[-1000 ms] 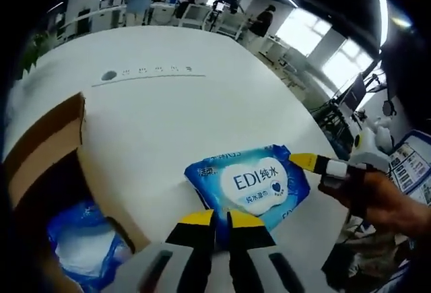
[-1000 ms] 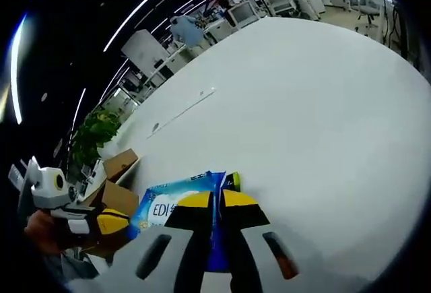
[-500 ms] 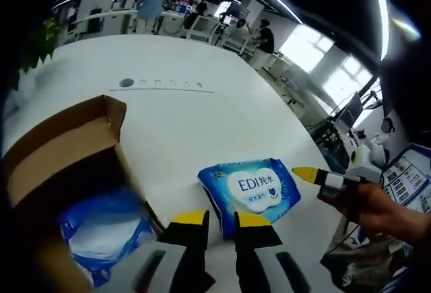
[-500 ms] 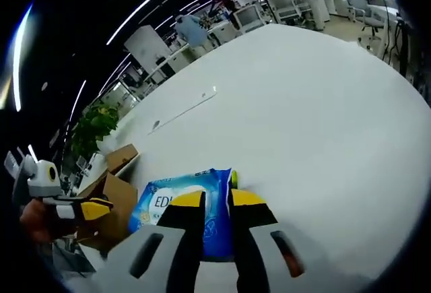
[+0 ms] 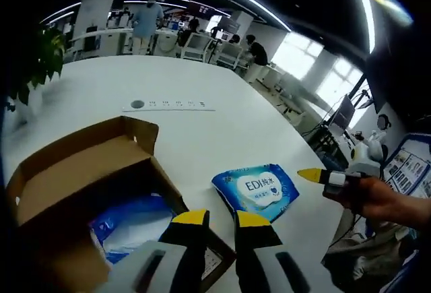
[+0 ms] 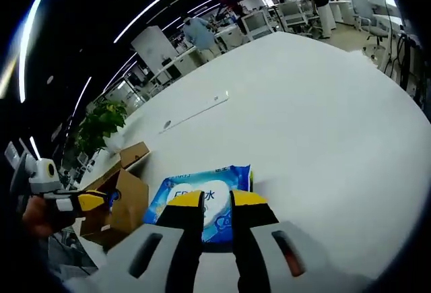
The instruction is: Operate the shoe box by opening the lid, removing the specified soft item, and placing it in the target area until the item is outside and the box remains undamaged.
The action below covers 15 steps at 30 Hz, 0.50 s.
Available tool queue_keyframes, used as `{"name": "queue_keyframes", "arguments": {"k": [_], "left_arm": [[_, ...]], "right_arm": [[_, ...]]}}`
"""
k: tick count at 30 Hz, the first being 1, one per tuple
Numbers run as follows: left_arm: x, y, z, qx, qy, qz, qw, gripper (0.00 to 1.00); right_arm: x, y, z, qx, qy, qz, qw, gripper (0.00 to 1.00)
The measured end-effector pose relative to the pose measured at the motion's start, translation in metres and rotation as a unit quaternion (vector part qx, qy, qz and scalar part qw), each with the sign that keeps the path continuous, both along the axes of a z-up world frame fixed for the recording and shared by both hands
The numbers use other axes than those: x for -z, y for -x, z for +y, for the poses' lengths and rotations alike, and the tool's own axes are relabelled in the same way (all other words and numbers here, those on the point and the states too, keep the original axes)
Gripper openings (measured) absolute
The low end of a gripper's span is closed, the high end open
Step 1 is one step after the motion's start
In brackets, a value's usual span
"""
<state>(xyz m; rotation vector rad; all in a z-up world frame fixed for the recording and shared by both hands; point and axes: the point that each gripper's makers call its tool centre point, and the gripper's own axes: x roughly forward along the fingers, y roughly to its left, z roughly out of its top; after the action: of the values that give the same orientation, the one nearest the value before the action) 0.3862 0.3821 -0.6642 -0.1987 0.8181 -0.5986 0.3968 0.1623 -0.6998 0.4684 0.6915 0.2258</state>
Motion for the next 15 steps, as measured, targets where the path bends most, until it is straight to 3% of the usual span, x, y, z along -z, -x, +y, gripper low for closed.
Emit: {"name": "queue_keyframes", "arguments": {"k": [8,15], "left_arm": [[-0.001,0.016,0.046,0.007,-0.02,-0.022,0.9995,0.14],[-0.003,0.026,0.08,-0.026,-0.01,-0.026,0.9993,0.15]], "right_arm": [[-0.009,0.009,0.023,-0.014,-0.003,-0.005,0.9999,0.14],[-0.009,0.015,0.06,-0.053,0.002,-0.008,0.9986,0.14]]}}
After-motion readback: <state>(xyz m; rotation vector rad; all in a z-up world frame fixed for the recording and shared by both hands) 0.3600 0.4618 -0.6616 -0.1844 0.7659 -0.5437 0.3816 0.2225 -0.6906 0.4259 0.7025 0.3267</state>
